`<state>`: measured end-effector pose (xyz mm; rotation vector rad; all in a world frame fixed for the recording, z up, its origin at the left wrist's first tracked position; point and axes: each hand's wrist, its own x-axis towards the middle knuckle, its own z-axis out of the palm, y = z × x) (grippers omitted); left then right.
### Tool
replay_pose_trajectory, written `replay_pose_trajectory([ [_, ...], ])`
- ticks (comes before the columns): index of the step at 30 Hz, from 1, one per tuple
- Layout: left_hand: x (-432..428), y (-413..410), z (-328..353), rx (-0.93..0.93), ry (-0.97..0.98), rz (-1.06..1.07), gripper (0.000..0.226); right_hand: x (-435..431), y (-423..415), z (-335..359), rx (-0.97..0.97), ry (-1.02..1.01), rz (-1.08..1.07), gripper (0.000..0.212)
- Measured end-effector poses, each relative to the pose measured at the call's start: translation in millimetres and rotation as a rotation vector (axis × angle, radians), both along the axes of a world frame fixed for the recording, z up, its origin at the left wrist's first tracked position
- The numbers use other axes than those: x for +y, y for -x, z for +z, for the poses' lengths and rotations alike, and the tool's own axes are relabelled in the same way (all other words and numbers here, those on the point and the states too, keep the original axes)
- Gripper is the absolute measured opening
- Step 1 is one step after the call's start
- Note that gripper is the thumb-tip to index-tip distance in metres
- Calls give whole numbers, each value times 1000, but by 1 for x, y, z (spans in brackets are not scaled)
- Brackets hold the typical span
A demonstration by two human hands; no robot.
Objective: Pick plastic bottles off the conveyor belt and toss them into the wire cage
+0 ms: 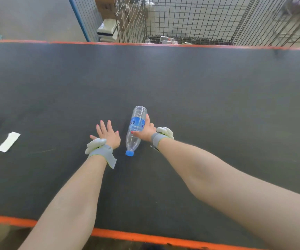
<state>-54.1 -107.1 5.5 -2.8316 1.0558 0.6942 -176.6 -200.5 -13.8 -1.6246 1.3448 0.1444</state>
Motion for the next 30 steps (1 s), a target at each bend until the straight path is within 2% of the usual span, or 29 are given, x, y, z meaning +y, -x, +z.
replay_pose_trajectory([
  [5, -51, 13, -8, 42, 2, -34, 60, -28, 1, -14, 16, -30, -144, 109],
  [8, -93, 15, -11, 69, 15, -36, 60, -73, 8, -13, 15, 16, -245, 108],
  [12, -168, 17, -8, 119, 66, -12, 60, -189, -2, 15, -120, -7, -461, 107],
  [15, -223, 17, -4, 154, 118, -13, 60, -296, -20, 64, -342, 52, -689, 103],
  [17, -259, 16, -7, 144, 153, -28, 59, -361, -28, 100, -488, 96, -746, 99],
  [19, -282, 19, -10, 159, 175, -34, 59, -397, -23, 118, -525, 82, -768, 94],
  [21, -289, 22, -9, 161, 174, -56, 60, -403, -20, 114, -481, 95, -730, 88],
  [23, -282, 31, -9, 173, 146, -85, 62, -378, -7, 92, -358, 80, -627, 84],
  [26, -244, 35, -10, 156, 77, -121, 68, -311, 17, 52, -99, -22, -405, 87],
  [30, -168, 32, -12, 128, -64, -129, 80, -207, 39, 34, 126, -76, -120, 92],
])
